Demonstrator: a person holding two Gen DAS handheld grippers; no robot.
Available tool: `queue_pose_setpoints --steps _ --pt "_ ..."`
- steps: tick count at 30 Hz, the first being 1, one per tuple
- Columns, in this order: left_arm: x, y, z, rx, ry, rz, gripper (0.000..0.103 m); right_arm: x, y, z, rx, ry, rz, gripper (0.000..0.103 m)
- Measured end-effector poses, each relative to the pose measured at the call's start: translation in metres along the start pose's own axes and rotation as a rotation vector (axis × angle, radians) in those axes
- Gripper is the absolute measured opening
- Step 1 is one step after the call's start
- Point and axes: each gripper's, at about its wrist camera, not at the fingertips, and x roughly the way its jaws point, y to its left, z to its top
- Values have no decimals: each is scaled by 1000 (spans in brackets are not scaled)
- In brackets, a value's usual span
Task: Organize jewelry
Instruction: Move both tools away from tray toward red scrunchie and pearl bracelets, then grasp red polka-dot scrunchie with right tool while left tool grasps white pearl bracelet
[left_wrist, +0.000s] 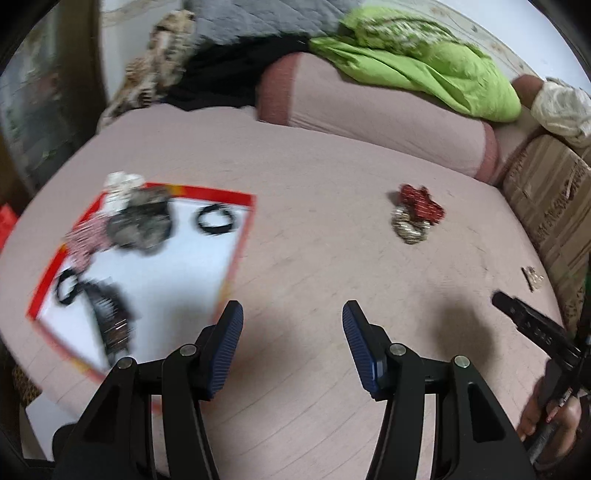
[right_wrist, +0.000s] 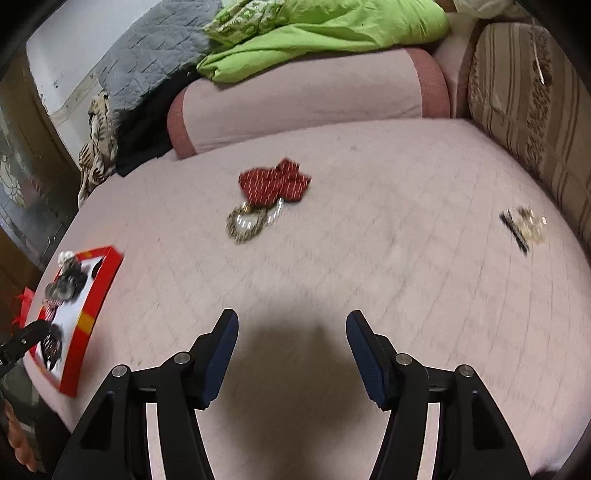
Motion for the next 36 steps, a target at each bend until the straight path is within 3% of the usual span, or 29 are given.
queue_pose_setpoints --steps 7,14,15,16,17,21,24,27,28,30,32,33,35,36 --pt "47 -44 22 71 21 -61 55 55 -11 74 -21 -37 24 65" --pt "82 -55 35 66 71 -99 55 146 -6 131 32 69 75 65" --pt "86 -56 37 71 70 -97 55 158 -6 133 30 90 73 56" --pt "87 -55 38 74 70 -94 55 170 -5 134 26 120 60 38" --pt "92 -56 41 75 71 -91 55 176 -7 133 23 145 54 6" --pt "103 -60 47 70 86 -99 55 162 -24 119 25 164 14 6" --pt "117 -70 54 80 110 -111 55 131 -41 94 -14 172 -52 6" --pt "137 -87 62 94 136 -133 55 95 -60 62 23 202 -49 12" --pt "142 -91 64 95 143 -138 55 85 -66 54 39 199 -41 18" --pt "158 -103 69 96 166 -151 55 65 -75 39 73 163 -20 51" --pt "177 -119 75 119 189 -143 54 52 -79 33 86 105 -26 58" --pt "183 -124 76 124 193 -142 52 48 -78 34 77 77 -37 58" --pt "199 -134 81 130 219 -134 29 46 -77 37 56 47 -36 58" --pt "208 -137 83 119 236 -143 26 45 -77 40 53 31 -25 58"
